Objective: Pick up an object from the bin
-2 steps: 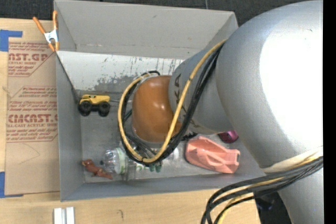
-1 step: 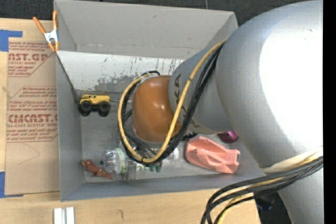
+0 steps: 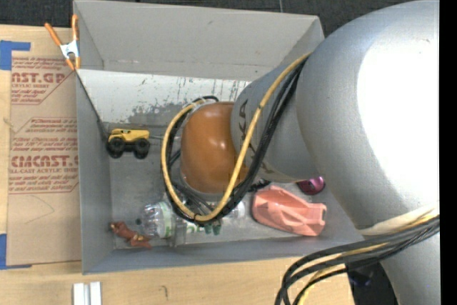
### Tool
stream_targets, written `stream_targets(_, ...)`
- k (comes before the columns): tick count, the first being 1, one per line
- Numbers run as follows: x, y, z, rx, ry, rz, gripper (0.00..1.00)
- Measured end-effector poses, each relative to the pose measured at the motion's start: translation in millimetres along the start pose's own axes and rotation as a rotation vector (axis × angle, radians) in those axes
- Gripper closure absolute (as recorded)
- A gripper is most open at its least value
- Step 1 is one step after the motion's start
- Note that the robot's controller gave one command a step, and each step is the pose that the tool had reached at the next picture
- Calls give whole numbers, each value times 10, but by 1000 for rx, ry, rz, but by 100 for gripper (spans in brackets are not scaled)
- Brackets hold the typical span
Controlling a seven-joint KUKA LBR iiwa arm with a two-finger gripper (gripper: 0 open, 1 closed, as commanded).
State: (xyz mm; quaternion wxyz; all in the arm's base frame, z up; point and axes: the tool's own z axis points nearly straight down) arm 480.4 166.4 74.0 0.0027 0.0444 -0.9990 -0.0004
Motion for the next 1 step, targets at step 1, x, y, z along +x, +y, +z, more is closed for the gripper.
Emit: stream_targets(1, 18, -4, -207, 2, 5, 0, 100)
